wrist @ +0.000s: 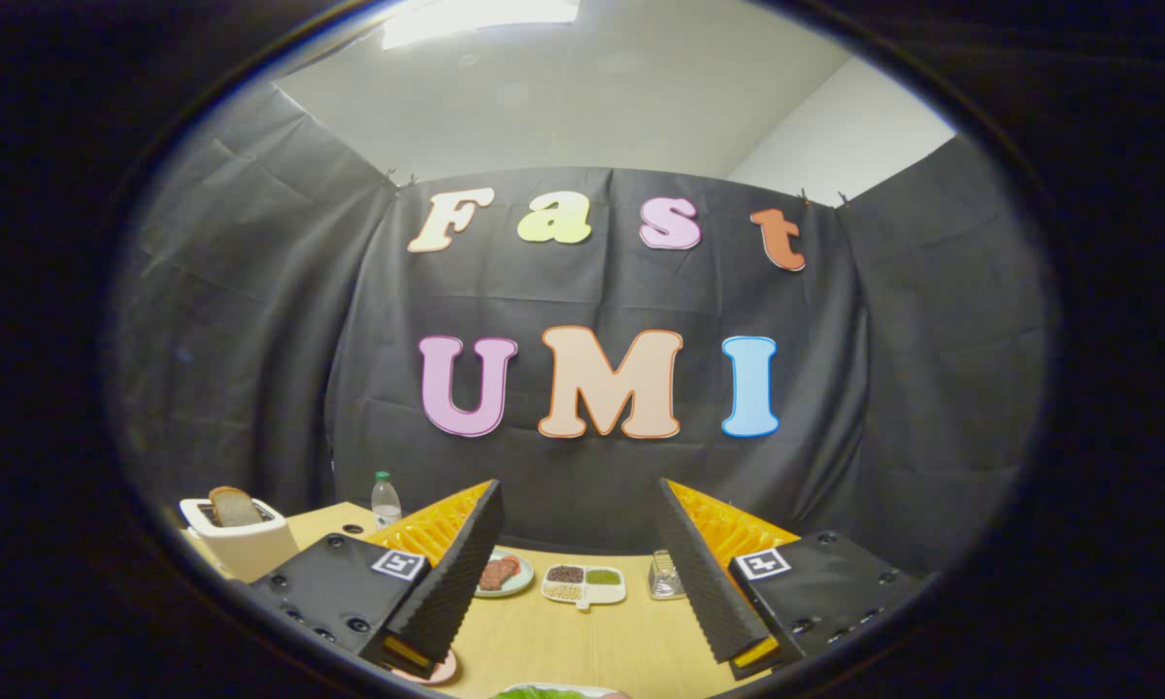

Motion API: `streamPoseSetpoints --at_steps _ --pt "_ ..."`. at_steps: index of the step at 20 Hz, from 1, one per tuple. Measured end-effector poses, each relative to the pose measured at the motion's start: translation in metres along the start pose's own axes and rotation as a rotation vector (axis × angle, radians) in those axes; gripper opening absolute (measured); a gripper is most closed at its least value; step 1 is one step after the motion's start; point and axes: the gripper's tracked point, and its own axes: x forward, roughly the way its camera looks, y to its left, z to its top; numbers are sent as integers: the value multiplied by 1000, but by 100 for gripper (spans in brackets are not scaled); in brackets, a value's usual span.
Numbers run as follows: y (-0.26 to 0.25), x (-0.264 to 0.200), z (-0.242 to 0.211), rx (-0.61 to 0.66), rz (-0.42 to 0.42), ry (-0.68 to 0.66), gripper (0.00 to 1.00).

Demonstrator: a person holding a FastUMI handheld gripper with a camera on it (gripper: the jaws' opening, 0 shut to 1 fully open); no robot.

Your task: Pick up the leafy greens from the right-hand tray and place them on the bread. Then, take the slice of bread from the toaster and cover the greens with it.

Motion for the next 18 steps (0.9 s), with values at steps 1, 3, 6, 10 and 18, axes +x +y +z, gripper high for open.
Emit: streamPoseSetpoints --at_steps 1,3,6,10,18 --pt "-1 1 -1 5 1 0 99" --pt "-5 2 -4 5 5 6 99" --pt "-10 3 -7 6 13 12 99" --pt "-17 4 -16 5 42 36 99" --pt "-26 14 -54 -42 170 146 99"
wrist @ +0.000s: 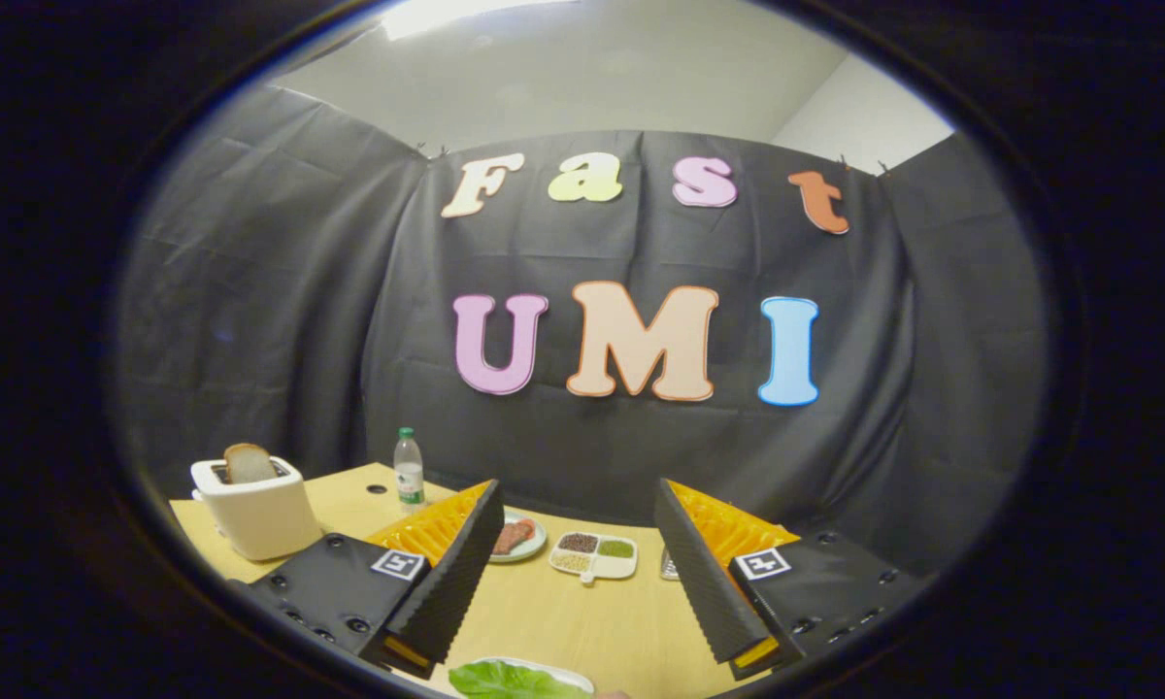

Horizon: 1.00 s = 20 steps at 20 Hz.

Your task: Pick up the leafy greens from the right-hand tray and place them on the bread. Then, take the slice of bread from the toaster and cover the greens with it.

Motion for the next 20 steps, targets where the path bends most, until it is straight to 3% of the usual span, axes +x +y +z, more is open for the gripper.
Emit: streamPoseSetpoints --at_steps 7,20 --pt "5 6 -32 -49 128 91 99" --pt "38 -7 -135 -249 496 350 99"
